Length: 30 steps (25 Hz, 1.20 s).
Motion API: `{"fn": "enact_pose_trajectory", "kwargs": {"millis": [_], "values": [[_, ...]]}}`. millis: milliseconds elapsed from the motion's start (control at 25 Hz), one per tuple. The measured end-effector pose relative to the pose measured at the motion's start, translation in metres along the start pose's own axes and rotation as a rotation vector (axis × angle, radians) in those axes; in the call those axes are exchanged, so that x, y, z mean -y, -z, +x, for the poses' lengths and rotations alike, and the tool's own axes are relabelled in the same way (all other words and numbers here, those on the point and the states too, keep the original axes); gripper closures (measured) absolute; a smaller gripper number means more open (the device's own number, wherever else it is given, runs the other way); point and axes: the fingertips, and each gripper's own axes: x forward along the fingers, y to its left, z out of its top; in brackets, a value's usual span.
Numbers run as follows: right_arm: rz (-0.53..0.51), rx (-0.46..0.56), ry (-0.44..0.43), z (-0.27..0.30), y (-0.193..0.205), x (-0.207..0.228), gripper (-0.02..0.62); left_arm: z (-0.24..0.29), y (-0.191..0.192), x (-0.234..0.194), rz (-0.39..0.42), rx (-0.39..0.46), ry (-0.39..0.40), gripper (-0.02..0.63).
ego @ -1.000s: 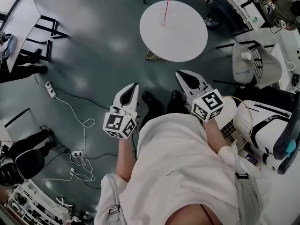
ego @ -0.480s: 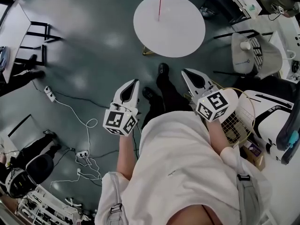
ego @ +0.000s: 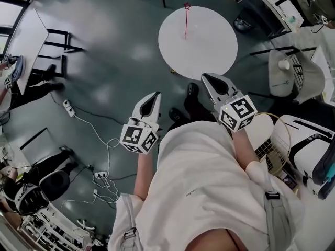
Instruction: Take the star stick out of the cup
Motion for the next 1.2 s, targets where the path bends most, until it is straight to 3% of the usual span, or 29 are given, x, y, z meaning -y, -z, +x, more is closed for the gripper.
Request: {"fn": "enact_pose_trajectory", "kwargs": {"millis": [280,680,920,1040,1200], "values": [[0.011,0.021,0.01,0.025,-0.034,0.039,0.589,0.048,-0.046,-0.001,0.023,0.025,0.026,0.595],[0.045,0.025,0.028,0.031,-0.046,0.089,0.589,0.1,-0.051,-0.003,-0.014,-0.013,0.04,0.595],[0.084,0.021,0.024,0.036,-0.049,0.124,0.589,0.132,-0.06,-0.011,0.003,-0.037,0.0,0.595],[0.113,0.019,0.025,0.033,-0.038,0.132,0.589,0.135,-0.058,-0.017,0.007,-0.035,-0.047,0.595],[0.141,0.005,0.04,0.036,-0.03,0.136,0.589,0.134,-0.06,-0.023,0.006,-0.043,-0.054,0.595]]}}
